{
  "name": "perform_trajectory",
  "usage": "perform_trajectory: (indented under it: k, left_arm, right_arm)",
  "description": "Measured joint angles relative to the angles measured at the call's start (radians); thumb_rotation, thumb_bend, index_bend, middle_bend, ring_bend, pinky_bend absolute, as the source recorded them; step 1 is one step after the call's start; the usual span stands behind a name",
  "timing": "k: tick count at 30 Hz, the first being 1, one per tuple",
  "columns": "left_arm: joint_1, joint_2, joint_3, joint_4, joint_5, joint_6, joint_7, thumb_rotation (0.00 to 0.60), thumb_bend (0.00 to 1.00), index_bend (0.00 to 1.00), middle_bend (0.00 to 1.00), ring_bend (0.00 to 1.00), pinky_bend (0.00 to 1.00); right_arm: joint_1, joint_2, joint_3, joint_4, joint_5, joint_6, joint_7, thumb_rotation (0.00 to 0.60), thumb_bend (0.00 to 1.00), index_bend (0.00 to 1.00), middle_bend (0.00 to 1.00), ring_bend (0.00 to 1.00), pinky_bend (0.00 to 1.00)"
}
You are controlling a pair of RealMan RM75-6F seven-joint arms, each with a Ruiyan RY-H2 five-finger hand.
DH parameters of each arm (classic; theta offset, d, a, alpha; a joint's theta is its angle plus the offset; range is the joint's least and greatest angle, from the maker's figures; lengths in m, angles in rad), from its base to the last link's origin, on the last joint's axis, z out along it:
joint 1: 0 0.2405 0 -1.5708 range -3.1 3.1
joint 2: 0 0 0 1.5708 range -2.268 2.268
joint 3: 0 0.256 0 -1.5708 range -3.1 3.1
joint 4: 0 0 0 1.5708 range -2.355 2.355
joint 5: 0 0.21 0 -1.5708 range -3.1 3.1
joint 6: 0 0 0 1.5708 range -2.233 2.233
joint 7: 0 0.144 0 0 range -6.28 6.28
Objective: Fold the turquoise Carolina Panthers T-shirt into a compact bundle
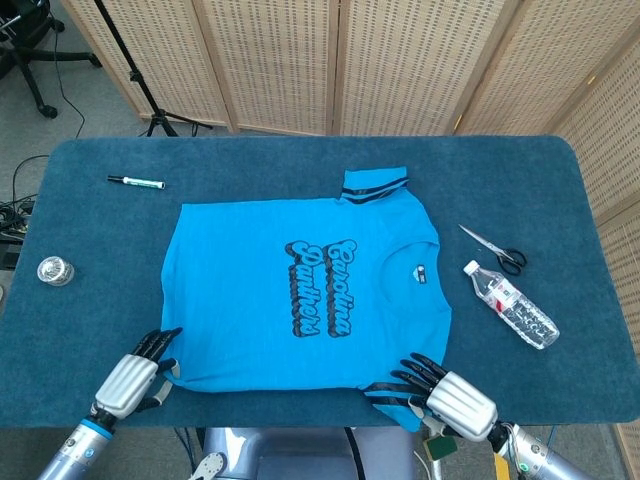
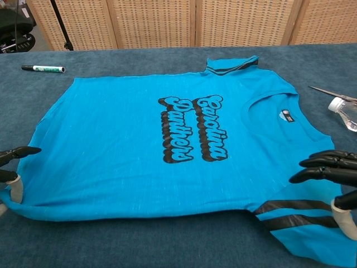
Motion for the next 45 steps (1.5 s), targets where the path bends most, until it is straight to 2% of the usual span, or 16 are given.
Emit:
perform_trajectory:
  k: [23,45]
  left_arm:
    - [0.030,0.076,0.136,-0.018,0.166,0.105,-0.101,0.600,0.51,0.85,0.00,0.00,0.00]
    - [0.045,0.071,0.194,0.009,0.237,0.123,-0.123,0.600,0.50,0.85,0.00,0.00,0.00]
  right_arm:
    - [-0.029,0.018,-0.087,0.001,-0.162,0.148,0.027,0.600,0.44,0.66,0.14,0.00,0.00]
    - [-0.059,0.011,-0.123,0.050,-0.211,0.207,0.034,0.600,0.44,0.66,0.14,0.00,0.00]
